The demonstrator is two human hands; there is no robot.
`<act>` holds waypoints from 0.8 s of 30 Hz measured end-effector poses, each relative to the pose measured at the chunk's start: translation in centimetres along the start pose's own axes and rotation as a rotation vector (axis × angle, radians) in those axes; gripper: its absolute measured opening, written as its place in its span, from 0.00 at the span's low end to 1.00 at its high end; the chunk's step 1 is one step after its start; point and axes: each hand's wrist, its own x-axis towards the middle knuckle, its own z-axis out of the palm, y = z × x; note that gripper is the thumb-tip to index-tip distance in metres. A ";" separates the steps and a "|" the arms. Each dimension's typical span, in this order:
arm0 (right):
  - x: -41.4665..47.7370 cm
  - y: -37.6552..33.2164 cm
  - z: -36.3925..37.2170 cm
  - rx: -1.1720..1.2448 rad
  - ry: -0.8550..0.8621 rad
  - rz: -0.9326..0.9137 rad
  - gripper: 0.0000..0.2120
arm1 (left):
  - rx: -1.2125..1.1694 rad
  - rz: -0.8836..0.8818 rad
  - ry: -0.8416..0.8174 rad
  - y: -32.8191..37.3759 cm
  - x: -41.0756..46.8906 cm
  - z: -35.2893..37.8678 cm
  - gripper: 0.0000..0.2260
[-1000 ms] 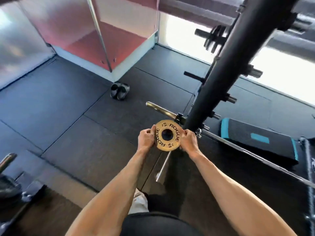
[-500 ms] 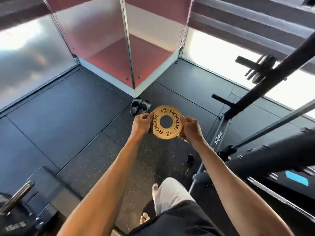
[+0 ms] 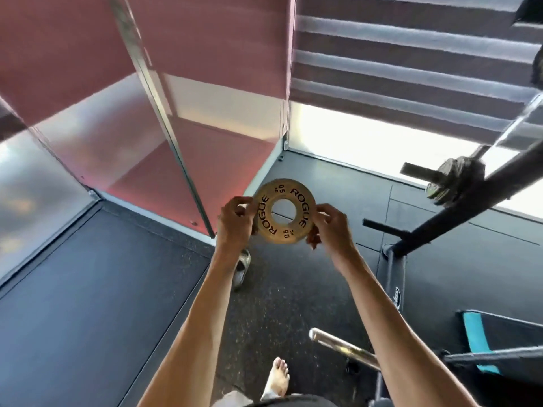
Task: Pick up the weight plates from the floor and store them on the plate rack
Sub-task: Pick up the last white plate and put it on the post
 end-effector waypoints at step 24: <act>27.9 2.4 -10.0 0.017 0.863 0.307 0.09 | 0.177 0.030 -0.859 7.8 32.8 31.5 0.11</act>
